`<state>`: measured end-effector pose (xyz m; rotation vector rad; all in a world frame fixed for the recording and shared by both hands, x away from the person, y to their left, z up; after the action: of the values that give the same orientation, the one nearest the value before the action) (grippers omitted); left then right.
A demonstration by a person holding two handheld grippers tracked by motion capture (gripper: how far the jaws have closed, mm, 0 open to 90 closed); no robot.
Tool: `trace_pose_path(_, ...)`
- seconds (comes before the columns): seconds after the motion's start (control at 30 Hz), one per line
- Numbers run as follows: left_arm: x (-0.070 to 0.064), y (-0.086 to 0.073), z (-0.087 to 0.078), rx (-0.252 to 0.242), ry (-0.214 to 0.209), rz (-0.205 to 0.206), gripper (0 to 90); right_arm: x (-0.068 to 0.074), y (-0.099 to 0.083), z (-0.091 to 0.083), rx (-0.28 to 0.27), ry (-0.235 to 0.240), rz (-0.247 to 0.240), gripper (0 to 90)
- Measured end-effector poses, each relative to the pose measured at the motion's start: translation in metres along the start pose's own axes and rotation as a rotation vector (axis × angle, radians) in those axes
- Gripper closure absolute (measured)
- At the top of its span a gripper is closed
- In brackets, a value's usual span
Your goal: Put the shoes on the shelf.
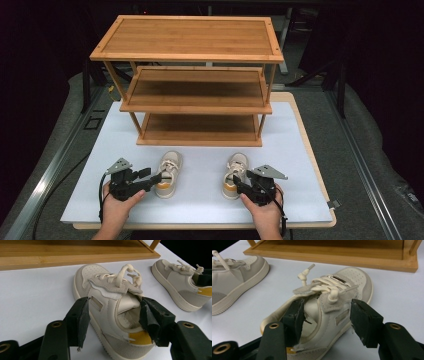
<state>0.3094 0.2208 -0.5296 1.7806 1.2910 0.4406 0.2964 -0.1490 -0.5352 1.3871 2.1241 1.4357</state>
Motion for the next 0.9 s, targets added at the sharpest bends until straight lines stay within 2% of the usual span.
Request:
trace_pose_path(0.13, -0.004, 0.001, 0.006, 0.01, -0.005, 0.003, 38.9, -0.005, -0.001, 0.003, 0.0, 0.016, 0.055, 46.6)
trace_pose_path(0.23, -0.005, 0.001, 0.012, 0.017, -0.017, 0.002, 39.6, -0.006, -0.002, 0.005, 0.018, 0.01, 0.058, 48.2)
trace_pose_path(0.27, -0.005, 0.002, 0.014, 0.025, -0.019, 0.0, 42.3, -0.006, -0.002, 0.006, 0.019, 0.001, 0.06, 49.4)
trace_pose_path(0.33, -0.004, 0.003, 0.017, 0.035, 0.002, 0.006, 43.4, -0.006, -0.002, 0.006, 0.022, 0.006, 0.06, 50.0)
trace_pose_path(0.47, -0.004, 0.003, 0.022, 0.057, 0.052, 0.007, 53.0, -0.007, 0.0, 0.008, 0.024, 0.014, 0.064, 53.7)
trace_pose_path(0.5, -0.004, 0.003, 0.022, 0.057, 0.052, 0.007, 55.0, -0.007, 0.0, 0.008, 0.024, 0.014, 0.064, 53.7)
trace_pose_path(0.53, -0.004, 0.003, 0.022, 0.058, 0.062, -0.007, 55.0, -0.008, 0.0, 0.008, 0.024, 0.016, 0.064, 54.6)
trace_pose_path(0.57, -0.004, 0.003, 0.022, 0.066, 0.057, -0.02, 57.3, -0.008, 0.001, 0.01, 0.023, 0.016, 0.064, 55.9)
trace_pose_path(0.63, -0.006, 0.003, 0.023, 0.072, 0.038, -0.036, 57.3, -0.006, 0.002, 0.012, 0.025, 0.051, 0.06, 59.0)
trace_pose_path(0.67, -0.008, 0.003, 0.024, 0.069, 0.035, -0.036, 57.6, -0.003, 0.003, 0.015, 0.032, 0.07, 0.044, 60.1)
trace_pose_path(0.9, -0.026, 0.003, 0.031, 0.065, 0.014, -0.034, 57.9, 0.006, 0.006, 0.024, 0.052, 0.098, 0.013, 62.0)
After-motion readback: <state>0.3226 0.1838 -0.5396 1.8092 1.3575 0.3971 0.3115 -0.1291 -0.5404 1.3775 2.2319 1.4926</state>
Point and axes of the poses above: each handheld gripper's, and its own axes: z roughly forward along the jaws, y roughly out of its top, x roughly to its left, the point moved 3 cm from there along z, roughly forward along the jaws, and after that the axes turned 12 degrees about y, right-handed, at the moved point
